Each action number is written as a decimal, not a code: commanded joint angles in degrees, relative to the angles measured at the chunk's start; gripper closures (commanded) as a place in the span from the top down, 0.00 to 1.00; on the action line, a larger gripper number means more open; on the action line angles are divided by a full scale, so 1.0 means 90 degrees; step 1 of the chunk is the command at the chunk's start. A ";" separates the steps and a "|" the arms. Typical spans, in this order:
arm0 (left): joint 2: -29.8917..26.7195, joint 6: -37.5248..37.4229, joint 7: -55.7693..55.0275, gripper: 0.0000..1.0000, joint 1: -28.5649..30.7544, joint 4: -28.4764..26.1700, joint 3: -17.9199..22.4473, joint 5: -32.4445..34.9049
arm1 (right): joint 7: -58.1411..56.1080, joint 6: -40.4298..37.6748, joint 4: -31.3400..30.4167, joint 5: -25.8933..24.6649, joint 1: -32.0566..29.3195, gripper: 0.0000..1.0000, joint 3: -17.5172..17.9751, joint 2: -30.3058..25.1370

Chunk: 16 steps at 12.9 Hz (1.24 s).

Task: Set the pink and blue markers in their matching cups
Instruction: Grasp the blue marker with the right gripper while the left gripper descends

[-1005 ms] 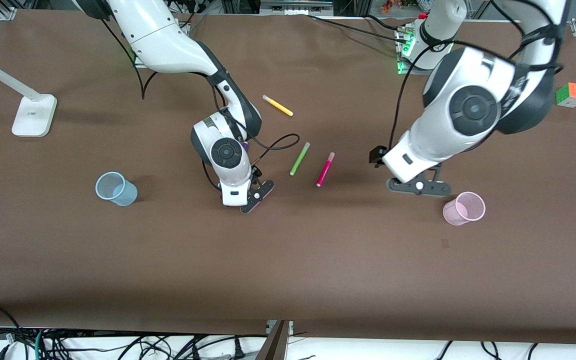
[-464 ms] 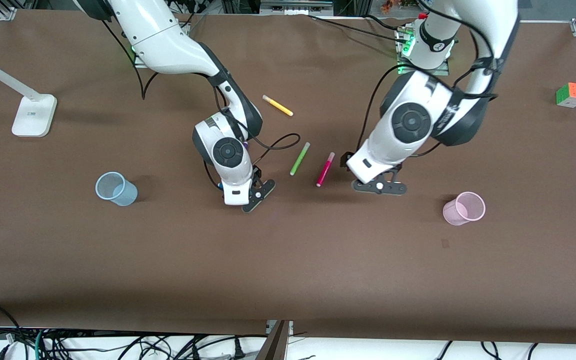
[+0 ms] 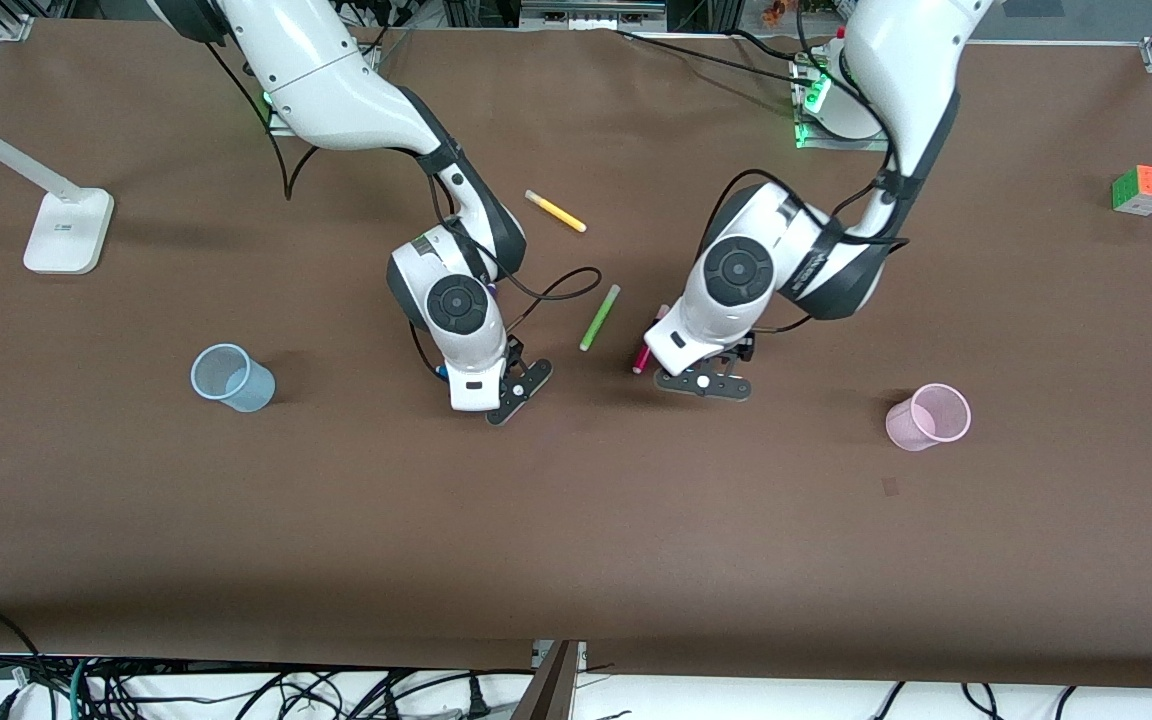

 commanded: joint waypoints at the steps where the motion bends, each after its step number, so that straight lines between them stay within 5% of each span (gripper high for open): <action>1: 0.0009 0.1308 -0.0122 1.00 -0.0071 -0.0920 0.0037 0.0178 | -0.0113 0.0100 -0.0044 0.0038 0.0017 0.04 -0.0045 -0.0030; 3: 0.0117 0.1879 -0.0141 1.00 -0.0110 -0.1236 0.0037 0.0178 | -0.0326 0.0109 0.0004 0.0038 -0.0023 0.00 -0.0045 -0.0049; 10: 0.0390 0.1880 -0.1234 0.96 -0.0647 -0.1188 0.0066 0.0899 | -0.2551 -0.0612 0.0365 0.0164 -0.0842 0.00 -0.0055 -0.0692; 13: 0.0537 0.1880 -0.1255 0.70 -0.0648 -0.1149 0.0086 0.1143 | -0.3479 -0.0934 0.0356 0.0253 -0.1028 0.00 -0.0113 -0.1142; 16: 0.0518 0.1861 -0.1255 0.26 -0.0618 -0.1139 0.0095 0.1174 | -0.4387 -0.1471 0.0356 0.0379 -0.1525 0.00 -0.0104 -0.1503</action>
